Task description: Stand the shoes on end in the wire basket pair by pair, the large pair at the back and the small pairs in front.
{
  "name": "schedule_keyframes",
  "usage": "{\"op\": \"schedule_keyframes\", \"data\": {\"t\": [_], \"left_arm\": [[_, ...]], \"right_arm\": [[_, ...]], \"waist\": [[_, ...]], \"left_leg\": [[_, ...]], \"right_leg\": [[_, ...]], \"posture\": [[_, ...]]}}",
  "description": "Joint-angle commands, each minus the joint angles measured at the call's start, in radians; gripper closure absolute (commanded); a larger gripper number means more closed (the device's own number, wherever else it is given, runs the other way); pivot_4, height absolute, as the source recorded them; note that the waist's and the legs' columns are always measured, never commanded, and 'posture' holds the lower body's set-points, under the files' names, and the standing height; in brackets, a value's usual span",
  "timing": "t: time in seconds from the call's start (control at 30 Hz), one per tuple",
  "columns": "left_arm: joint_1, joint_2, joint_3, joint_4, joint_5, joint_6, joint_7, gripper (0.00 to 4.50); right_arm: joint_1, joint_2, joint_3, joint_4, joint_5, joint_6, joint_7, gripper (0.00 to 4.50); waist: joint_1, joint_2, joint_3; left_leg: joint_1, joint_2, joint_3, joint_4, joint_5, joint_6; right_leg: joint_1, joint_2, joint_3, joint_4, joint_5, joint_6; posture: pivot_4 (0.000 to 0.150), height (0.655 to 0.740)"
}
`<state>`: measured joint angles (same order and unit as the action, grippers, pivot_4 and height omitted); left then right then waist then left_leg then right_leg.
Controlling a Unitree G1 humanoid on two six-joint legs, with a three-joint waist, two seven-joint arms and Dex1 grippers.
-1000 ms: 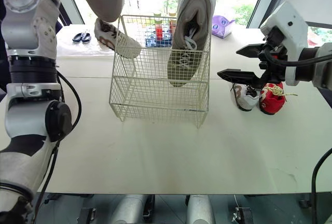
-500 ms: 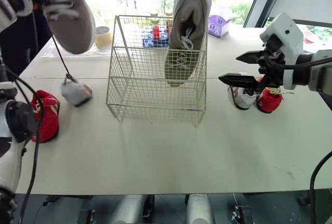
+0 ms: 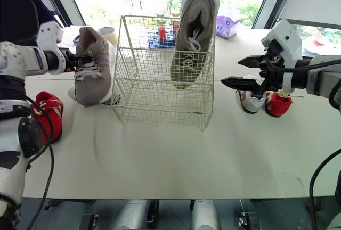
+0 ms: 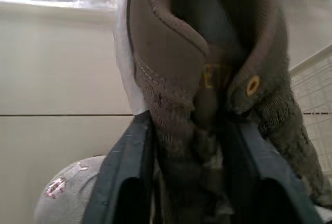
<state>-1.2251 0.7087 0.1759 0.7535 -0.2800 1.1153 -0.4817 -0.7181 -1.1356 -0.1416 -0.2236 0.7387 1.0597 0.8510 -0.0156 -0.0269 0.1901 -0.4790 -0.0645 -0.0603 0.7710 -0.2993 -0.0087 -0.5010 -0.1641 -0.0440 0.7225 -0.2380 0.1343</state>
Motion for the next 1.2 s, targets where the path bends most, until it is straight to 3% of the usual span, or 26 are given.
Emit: {"op": "schedule_keyframes", "data": {"t": [0.03,0.07,0.1,0.23,0.43,0.63,0.8,1.2], "left_arm": [[-0.043,-0.013,-0.019,0.113,0.023,-0.067,-0.042,0.79],[-0.053,-0.009,-0.036,0.132,0.03,-0.067,-0.07,0.21],[-0.06,0.005,-0.058,0.127,0.041,-0.079,-0.106,0.02],[-0.048,0.087,-0.169,0.044,0.089,-0.172,-0.29,0.02],[-0.19,0.197,-0.148,0.223,0.129,-0.195,-0.312,0.02],[-0.3,0.215,-0.126,0.398,0.141,-0.181,-0.339,0.02],[-0.335,0.197,-0.099,0.482,0.133,-0.163,-0.361,0.02],[-0.27,0.008,-0.057,0.581,0.182,-0.331,-0.146,0.02]], "right_arm": [[-0.006,0.004,-0.044,-0.023,-0.007,-0.019,-0.007,0.0],[-0.001,0.005,-0.05,-0.03,-0.004,-0.014,-0.01,0.0],[0.006,0.005,-0.058,-0.036,-0.002,-0.01,-0.012,0.0],[0.025,0.014,-0.076,-0.052,0.001,-0.001,-0.025,0.0],[0.041,0.031,-0.071,-0.055,-0.007,-0.009,-0.041,0.0],[0.033,0.038,-0.067,-0.065,-0.004,0.001,-0.051,0.0],[0.052,0.036,-0.089,-0.103,0.012,0.021,-0.059,0.0],[0.16,0.092,-0.169,-0.207,0.043,0.056,-0.164,0.0]], "waist": [[0.001,0.0,0.0],[0.003,0.0,0.0],[0.003,0.0,0.0],[0.003,0.0,0.0],[-0.001,0.0,0.0],[0.006,0.0,0.0],[0.001,0.0,0.0],[-0.001,-0.001,-0.001]], "left_leg": [[0.0,0.0,0.0,0.0,0.0,0.0],[0.0,0.0,0.0,0.0,0.0,0.0],[0.0,0.0,0.0,0.0,0.0,0.001],[0.0,-0.001,0.0,0.0,-0.001,0.001],[0.0,0.0,0.0,0.0,-0.001,0.001],[0.0,-0.001,0.0,0.001,-0.001,0.002],[0.0,-0.001,0.0,0.001,-0.001,0.002],[0.0,-0.001,0.0,0.001,-0.001,0.002]], "right_leg": [[0.0,0.0,0.0,0.0,0.0,0.0],[0.0,0.0,0.0,0.0,0.0,0.0],[0.0,0.0,0.0,0.0,0.0,0.0],[0.001,-0.001,0.0,0.0,0.0,0.0],[-0.001,-0.001,0.0,0.0,0.0,0.0],[0.001,-0.001,-0.001,0.001,0.0,0.0],[0.0,-0.001,-0.001,0.001,0.0,0.001],[0.0,-0.001,-0.001,0.002,0.0,0.001]], "posture": [[0.15,0.6563],[0.15,0.6563],[0.15,0.6563],[0.15,0.6563],[0.15,0.6563],[0.15,0.6563],[0.15,0.6563],[0.15,0.6563]]}}
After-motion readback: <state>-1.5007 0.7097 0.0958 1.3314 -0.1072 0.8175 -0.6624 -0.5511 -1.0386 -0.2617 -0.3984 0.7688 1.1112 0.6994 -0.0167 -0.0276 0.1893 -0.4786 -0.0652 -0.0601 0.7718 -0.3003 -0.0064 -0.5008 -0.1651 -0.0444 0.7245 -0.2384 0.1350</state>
